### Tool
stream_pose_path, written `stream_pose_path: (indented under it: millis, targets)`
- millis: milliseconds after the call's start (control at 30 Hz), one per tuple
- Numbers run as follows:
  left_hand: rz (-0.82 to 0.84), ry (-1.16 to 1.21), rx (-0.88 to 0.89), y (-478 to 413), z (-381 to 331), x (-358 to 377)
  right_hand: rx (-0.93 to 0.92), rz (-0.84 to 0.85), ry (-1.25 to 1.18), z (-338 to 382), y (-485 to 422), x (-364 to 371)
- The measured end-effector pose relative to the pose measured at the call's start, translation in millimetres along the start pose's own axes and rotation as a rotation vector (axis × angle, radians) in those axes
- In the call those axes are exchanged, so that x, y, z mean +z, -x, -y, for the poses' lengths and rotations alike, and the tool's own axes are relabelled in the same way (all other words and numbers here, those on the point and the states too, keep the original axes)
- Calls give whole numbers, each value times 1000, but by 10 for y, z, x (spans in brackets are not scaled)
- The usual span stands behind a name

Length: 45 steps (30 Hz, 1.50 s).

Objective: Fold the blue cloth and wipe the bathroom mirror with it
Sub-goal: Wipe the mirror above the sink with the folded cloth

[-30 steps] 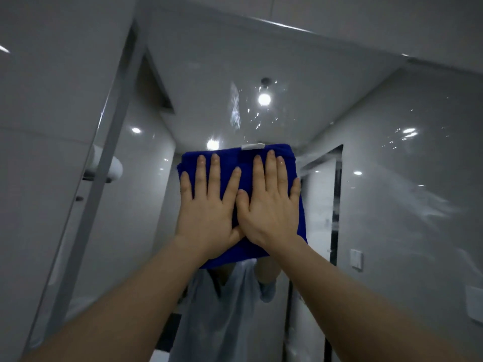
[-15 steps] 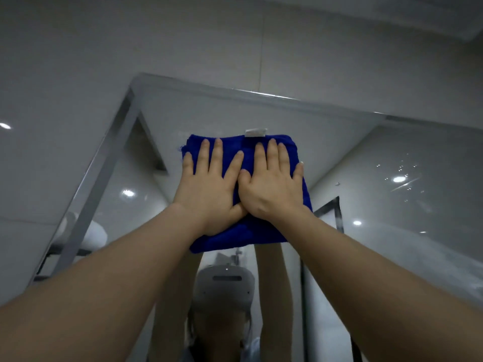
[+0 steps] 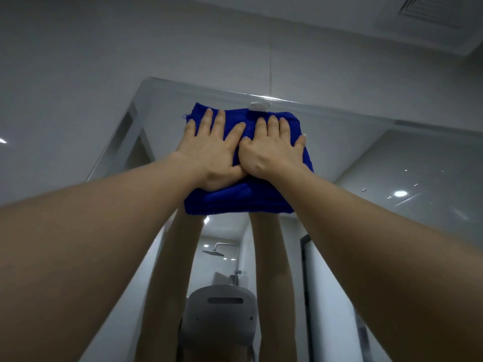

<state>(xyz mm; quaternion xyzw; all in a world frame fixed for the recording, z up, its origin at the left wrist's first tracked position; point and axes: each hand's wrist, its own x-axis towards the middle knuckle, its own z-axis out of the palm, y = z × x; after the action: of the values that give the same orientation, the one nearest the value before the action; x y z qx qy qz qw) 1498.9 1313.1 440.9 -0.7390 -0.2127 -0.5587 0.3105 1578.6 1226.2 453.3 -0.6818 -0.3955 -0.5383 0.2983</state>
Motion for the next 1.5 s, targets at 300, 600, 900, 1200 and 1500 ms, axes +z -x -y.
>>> stream_pose_path:
  millis: [300, 600, 900, 1200, 1500]
  targets:
    - [10, 10, -207, 296, 509, 8, -222, 8, 1, 613, -73, 115]
    - [-37, 66, -408, 523, 304, 68, -364, 57, 52, 622, 23, 119]
    - [-44, 79, -588, 794, 92, 170, -326, 112, 70, 820, 268, 125]
    - [-47, 104, -595, 787, 106, 169, -208, 143, -44, 795, 299, 228]
    - [-87, 189, -800, 538, 13, 157, -400, 131, 12, 815, -33, 138]
